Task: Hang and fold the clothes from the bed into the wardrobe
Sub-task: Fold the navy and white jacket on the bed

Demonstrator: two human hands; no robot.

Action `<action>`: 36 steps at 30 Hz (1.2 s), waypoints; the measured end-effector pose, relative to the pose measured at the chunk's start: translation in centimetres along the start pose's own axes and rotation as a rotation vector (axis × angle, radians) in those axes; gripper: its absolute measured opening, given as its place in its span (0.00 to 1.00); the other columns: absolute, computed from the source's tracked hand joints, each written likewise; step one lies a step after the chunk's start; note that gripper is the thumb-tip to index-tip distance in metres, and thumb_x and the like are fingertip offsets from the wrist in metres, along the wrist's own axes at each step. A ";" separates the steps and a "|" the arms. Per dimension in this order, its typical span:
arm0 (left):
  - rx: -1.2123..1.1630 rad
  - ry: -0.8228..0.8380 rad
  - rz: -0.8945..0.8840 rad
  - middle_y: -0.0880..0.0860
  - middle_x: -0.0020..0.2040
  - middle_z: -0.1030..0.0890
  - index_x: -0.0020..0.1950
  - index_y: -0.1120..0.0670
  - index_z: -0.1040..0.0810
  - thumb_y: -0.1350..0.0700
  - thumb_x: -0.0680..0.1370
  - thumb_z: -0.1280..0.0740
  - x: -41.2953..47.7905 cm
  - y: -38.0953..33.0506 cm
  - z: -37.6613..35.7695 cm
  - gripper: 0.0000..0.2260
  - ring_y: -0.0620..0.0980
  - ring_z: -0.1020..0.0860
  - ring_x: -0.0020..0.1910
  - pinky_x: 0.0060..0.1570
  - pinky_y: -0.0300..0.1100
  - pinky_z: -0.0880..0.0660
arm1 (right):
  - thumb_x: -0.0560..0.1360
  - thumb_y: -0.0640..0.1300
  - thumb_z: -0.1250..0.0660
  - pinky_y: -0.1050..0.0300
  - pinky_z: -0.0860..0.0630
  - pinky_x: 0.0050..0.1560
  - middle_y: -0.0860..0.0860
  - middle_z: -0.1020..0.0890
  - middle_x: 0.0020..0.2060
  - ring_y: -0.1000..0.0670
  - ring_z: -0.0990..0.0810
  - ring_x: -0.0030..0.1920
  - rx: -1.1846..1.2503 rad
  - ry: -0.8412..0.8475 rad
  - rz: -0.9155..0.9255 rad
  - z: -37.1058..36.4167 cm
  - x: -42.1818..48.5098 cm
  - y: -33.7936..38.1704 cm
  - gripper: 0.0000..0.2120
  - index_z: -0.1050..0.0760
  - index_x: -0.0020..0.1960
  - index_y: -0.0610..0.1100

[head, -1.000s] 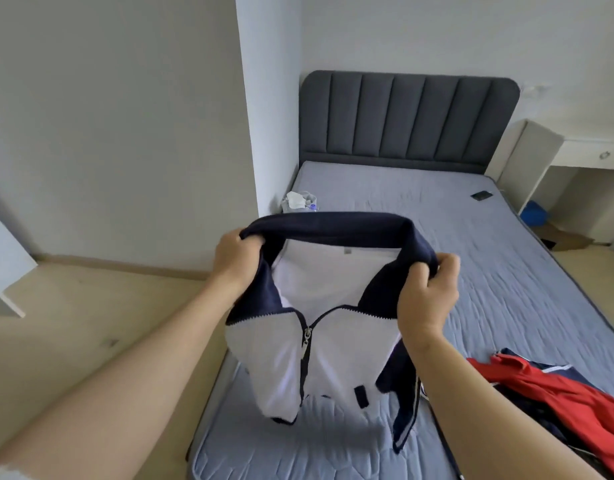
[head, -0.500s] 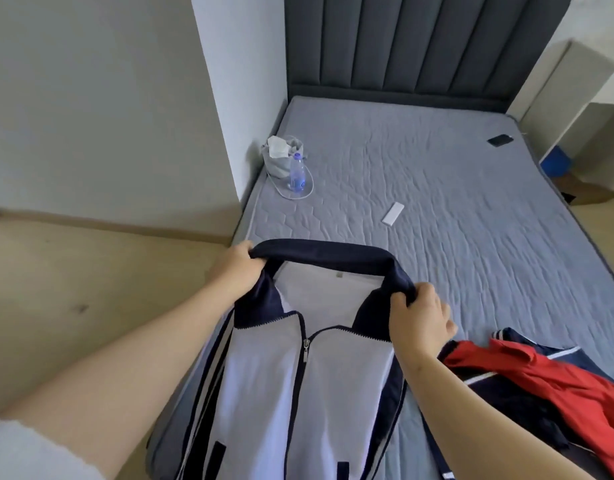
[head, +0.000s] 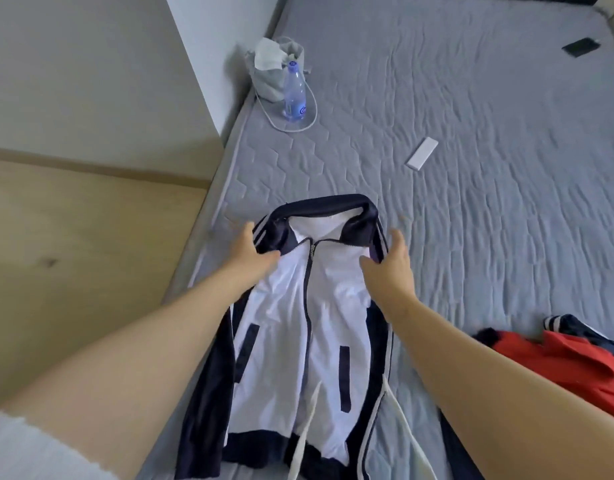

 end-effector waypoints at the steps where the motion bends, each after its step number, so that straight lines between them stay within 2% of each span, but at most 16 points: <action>1: 0.037 0.016 0.021 0.54 0.72 0.37 0.75 0.52 0.46 0.56 0.77 0.35 -0.2 2.0 -0.7 0.30 0.51 0.31 0.63 0.57 0.44 0.33 | 0.77 0.44 0.41 0.43 0.33 0.65 0.54 0.44 0.75 0.45 0.34 0.68 -0.029 0.046 -0.033 -1.2 -0.4 -1.6 0.31 0.51 0.76 0.53; 4: 0.118 0.055 0.127 0.57 0.68 0.32 0.71 0.56 0.37 0.58 0.78 0.36 -1.1 7.8 -1.9 0.23 0.55 0.28 0.59 0.59 0.46 0.31 | 0.77 0.42 0.42 0.50 0.25 0.49 0.51 0.41 0.73 0.46 0.27 0.58 -0.116 0.185 -0.123 -5.0 -2.2 -5.9 0.28 0.48 0.75 0.51; 7: 0.184 0.087 0.204 0.58 0.66 0.30 0.68 0.57 0.33 0.58 0.77 0.37 -2.2 12.8 -2.8 0.19 0.56 0.29 0.62 0.58 0.44 0.32 | 0.77 0.41 0.43 0.58 0.28 0.36 0.49 0.37 0.71 0.51 0.25 0.40 -0.135 0.275 -0.216 -8.8 -4.4 -9.9 0.26 0.45 0.74 0.50; 9: 0.221 0.117 0.221 0.58 0.65 0.29 0.66 0.57 0.31 0.59 0.77 0.37 -3.0 15.5 -3.1 0.17 0.56 0.28 0.60 0.56 0.42 0.31 | 0.78 0.42 0.42 0.61 0.31 0.31 0.48 0.36 0.70 0.56 0.27 0.36 -0.160 0.305 -0.278 -11.1 -6.2 -12.3 0.25 0.44 0.73 0.49; 12: 0.354 0.144 0.188 0.55 0.62 0.29 0.63 0.55 0.28 0.58 0.76 0.37 -4.4 18.9 -2.8 0.15 0.51 0.28 0.49 0.46 0.38 0.33 | 0.77 0.42 0.42 0.60 0.30 0.36 0.48 0.34 0.69 0.52 0.24 0.43 -0.155 0.330 -0.350 -14.6 -9.0 -15.1 0.25 0.42 0.73 0.49; 14: 0.467 0.136 0.173 0.53 0.63 0.31 0.61 0.51 0.26 0.56 0.76 0.38 -5.0 21.3 -2.4 0.13 0.49 0.30 0.46 0.45 0.38 0.34 | 0.77 0.42 0.42 0.63 0.33 0.33 0.48 0.31 0.66 0.54 0.25 0.41 -0.167 0.350 -0.372 -17.1 -10.7 -16.4 0.24 0.41 0.72 0.49; 16: 0.549 0.195 0.194 0.51 0.69 0.37 0.63 0.45 0.28 0.53 0.77 0.39 -5.5 24.0 -2.2 0.14 0.50 0.30 0.54 0.50 0.39 0.33 | 0.78 0.42 0.42 0.65 0.34 0.28 0.48 0.31 0.65 0.58 0.27 0.37 -0.154 0.370 -0.399 -19.8 -12.0 -17.4 0.23 0.40 0.71 0.49; 19: 0.710 0.382 0.177 0.51 0.75 0.48 0.70 0.38 0.35 0.44 0.78 0.42 -5.6 27.3 -2.4 0.19 0.55 0.40 0.70 0.64 0.46 0.35 | 0.78 0.42 0.42 0.68 0.34 0.27 0.49 0.31 0.66 0.60 0.27 0.37 -0.111 0.394 -0.439 -23.5 -13.2 -18.4 0.22 0.40 0.71 0.50; 21: 0.809 0.463 0.154 0.53 0.75 0.48 0.72 0.37 0.41 0.41 0.78 0.43 -5.0 28.7 -2.2 0.22 0.56 0.42 0.71 0.65 0.48 0.36 | 0.78 0.42 0.42 0.66 0.33 0.31 0.49 0.31 0.67 0.58 0.26 0.42 -0.107 0.395 -0.447 -25.5 -13.5 -18.7 0.22 0.40 0.71 0.49; 25: 0.882 0.575 0.097 0.52 0.75 0.48 0.74 0.41 0.46 0.40 0.76 0.39 -3.5 30.5 -1.8 0.29 0.56 0.39 0.70 0.65 0.50 0.34 | 0.77 0.43 0.43 0.61 0.32 0.35 0.48 0.32 0.67 0.55 0.27 0.41 -0.150 0.402 -0.453 -28.3 -13.1 -18.6 0.23 0.40 0.71 0.50; 27: 0.828 0.544 0.112 0.52 0.74 0.46 0.75 0.44 0.49 0.47 0.74 0.32 -3.2 30.8 -1.9 0.35 0.57 0.34 0.66 0.60 0.48 0.30 | 0.77 0.42 0.43 0.63 0.32 0.34 0.48 0.32 0.67 0.57 0.26 0.40 -0.146 0.421 -0.449 -29.4 -13.1 -18.4 0.23 0.41 0.72 0.50; 30: 0.507 0.394 0.345 0.55 0.71 0.42 0.75 0.43 0.55 0.59 0.72 0.29 -3.0 31.4 -2.3 0.43 0.57 0.27 0.60 0.47 0.42 0.28 | 0.77 0.43 0.42 0.67 0.34 0.32 0.49 0.31 0.65 0.60 0.28 0.40 -0.118 0.433 -0.445 -30.8 -13.0 -18.0 0.23 0.40 0.71 0.50; 31: 0.407 0.352 0.385 0.55 0.70 0.38 0.75 0.42 0.54 0.60 0.73 0.30 -2.8 31.3 -2.5 0.41 0.57 0.26 0.58 0.45 0.41 0.29 | 0.77 0.43 0.42 0.67 0.34 0.32 0.48 0.30 0.65 0.60 0.28 0.40 -0.100 0.429 -0.455 -31.0 -13.1 -18.0 0.23 0.40 0.71 0.49; 33: 0.201 0.252 0.386 0.54 0.65 0.29 0.73 0.44 0.42 0.61 0.74 0.35 -2.1 30.9 -2.5 0.31 0.53 0.24 0.51 0.43 0.39 0.30 | 0.77 0.42 0.42 0.65 0.32 0.33 0.48 0.30 0.64 0.56 0.25 0.42 -0.077 0.411 -0.476 -31.2 -13.1 -18.0 0.22 0.39 0.70 0.49; 35: -0.025 0.142 0.374 0.53 0.60 0.24 0.62 0.47 0.27 0.62 0.74 0.36 -1.1 29.9 -1.6 0.18 0.48 0.25 0.44 0.41 0.37 0.30 | 0.77 0.42 0.42 0.63 0.32 0.34 0.48 0.29 0.64 0.55 0.25 0.41 -0.077 0.383 -0.500 -30.8 -13.2 -18.0 0.22 0.39 0.70 0.49; 36: -0.148 0.068 0.365 0.54 0.57 0.22 0.55 0.48 0.25 0.62 0.74 0.35 -0.5 29.2 -0.7 0.14 0.47 0.24 0.42 0.40 0.38 0.29 | 0.77 0.42 0.42 0.63 0.32 0.34 0.48 0.29 0.64 0.56 0.26 0.40 -0.089 0.368 -0.504 -30.5 -13.3 -18.0 0.22 0.39 0.70 0.48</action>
Point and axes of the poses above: each hand's wrist, its own x-axis towards the middle knuckle, its own z-axis out of the back of the hand, y = z × x, the point moved 3 cm from there along x, towards the middle knuckle
